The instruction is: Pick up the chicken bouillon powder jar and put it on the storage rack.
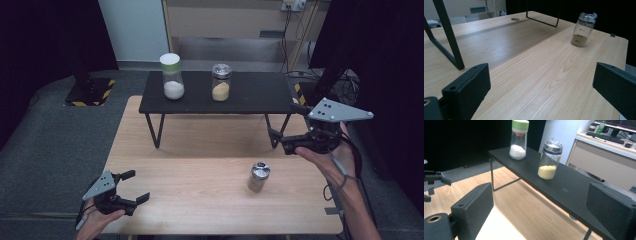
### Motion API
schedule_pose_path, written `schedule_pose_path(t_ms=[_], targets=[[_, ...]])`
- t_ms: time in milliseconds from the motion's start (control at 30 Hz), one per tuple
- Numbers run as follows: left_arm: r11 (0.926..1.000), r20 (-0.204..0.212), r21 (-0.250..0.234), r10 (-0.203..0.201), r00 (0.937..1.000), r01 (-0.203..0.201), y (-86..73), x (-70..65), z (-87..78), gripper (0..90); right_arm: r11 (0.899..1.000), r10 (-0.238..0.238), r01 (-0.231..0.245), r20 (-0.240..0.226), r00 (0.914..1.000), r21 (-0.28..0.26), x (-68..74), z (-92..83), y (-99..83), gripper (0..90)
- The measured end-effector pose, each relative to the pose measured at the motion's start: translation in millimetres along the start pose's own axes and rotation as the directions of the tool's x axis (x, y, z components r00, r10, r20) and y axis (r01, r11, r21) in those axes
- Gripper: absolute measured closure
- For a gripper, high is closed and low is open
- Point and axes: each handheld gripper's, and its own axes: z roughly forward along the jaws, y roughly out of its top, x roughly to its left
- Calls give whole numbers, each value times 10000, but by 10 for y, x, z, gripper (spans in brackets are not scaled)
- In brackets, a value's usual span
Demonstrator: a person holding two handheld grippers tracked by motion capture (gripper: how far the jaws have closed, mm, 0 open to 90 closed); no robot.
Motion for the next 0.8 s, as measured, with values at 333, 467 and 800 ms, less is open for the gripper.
schedule_pose_path(t_ms=[333, 467, 800], targets=[[10000, 0, 1, -10, 10000, 10, 1, 0, -2, 1, 9998, 206, -206, -55, 9998, -82, 85, -172, -292, 74], [10000, 3, 6, -6, 10000, 6, 2, -2, -1, 1, 9991, 414, -414, -112, 9991, 0, 117, -214, -423, 70], [10000, -26, -50, -25, 10000, 25, -3, -2, -7, 1, 9981, 618, -617, 149, 9980, -82, 218, -347, -719, 68]])
